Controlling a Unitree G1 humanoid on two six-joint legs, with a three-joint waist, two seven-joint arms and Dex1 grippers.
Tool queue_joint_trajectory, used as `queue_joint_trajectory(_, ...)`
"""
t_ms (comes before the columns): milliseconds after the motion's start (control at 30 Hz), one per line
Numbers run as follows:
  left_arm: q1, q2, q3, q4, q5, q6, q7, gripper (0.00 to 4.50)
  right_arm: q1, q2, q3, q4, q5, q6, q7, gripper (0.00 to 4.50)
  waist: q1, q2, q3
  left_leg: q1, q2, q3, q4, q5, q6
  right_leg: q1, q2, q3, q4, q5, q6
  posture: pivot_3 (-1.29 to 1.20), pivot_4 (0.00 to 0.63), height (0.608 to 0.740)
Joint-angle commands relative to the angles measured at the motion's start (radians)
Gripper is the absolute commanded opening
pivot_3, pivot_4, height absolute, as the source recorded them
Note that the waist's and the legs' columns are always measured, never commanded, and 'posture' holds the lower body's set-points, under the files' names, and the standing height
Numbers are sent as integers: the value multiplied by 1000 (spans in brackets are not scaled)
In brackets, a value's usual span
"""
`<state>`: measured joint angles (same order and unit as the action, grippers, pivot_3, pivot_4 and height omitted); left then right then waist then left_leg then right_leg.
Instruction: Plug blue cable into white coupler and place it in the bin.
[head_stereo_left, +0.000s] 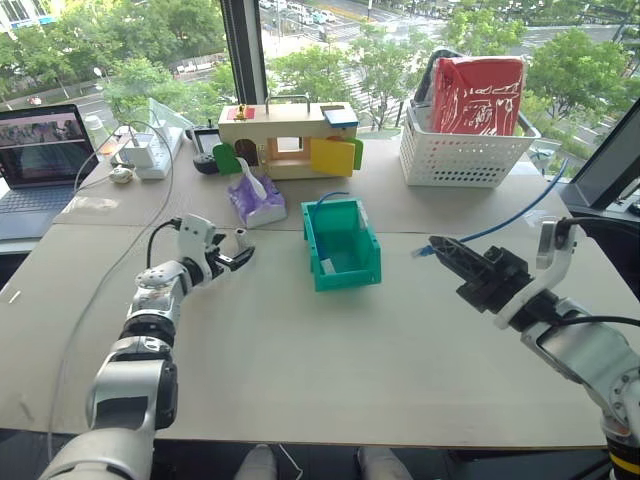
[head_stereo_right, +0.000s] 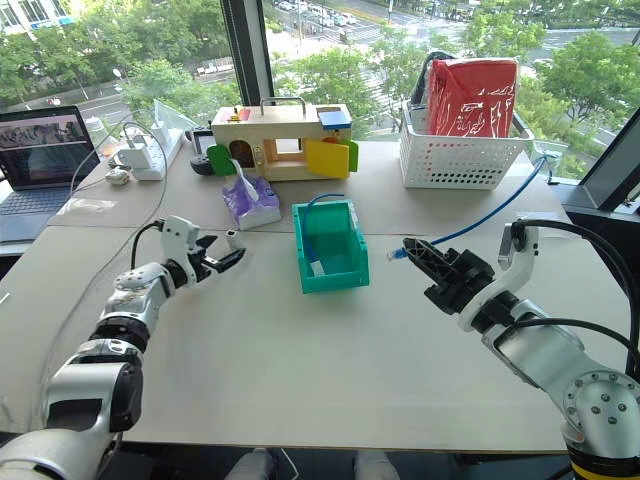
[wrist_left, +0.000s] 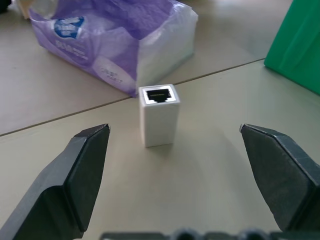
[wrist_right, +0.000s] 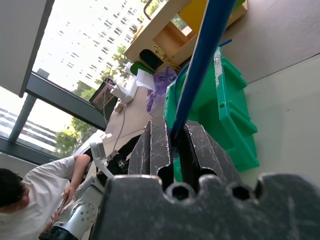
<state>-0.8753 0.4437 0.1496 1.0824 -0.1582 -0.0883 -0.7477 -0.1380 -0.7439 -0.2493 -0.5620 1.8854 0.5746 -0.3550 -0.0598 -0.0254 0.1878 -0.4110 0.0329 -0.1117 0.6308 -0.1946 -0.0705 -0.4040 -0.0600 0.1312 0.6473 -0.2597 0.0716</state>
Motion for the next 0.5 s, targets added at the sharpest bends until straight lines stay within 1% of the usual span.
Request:
queue_joint_trajectory(33, -8, 6, 2, -7, 27, -18, 90, 4480, 9, 5, -38, -48, -5, -17, -9, 0, -6, 0, 0, 0, 0, 0, 0, 0, 0, 0, 0, 0, 0, 0, 0, 0, 150, 740)
queue_joint_trajectory(233, -26, -9, 19, 45, 41, -36, 190, 4480, 14, 6, -40, -56, -6, -17, -19, 0, -8, 0, 0, 1, 0, 0, 0, 0, 0, 0, 0, 0, 1, 0, 0, 0, 150, 740)
queue_joint_trajectory(500, -99, -57, 6, 137, 63, -55, 240, 4480, -12, -4, -25, -54, 2, -5, -19, 0, -2, 0, 0, 0, 0, 0, 1, 0, 0, 1, 0, 0, 1, 0, 0, 0, 150, 740)
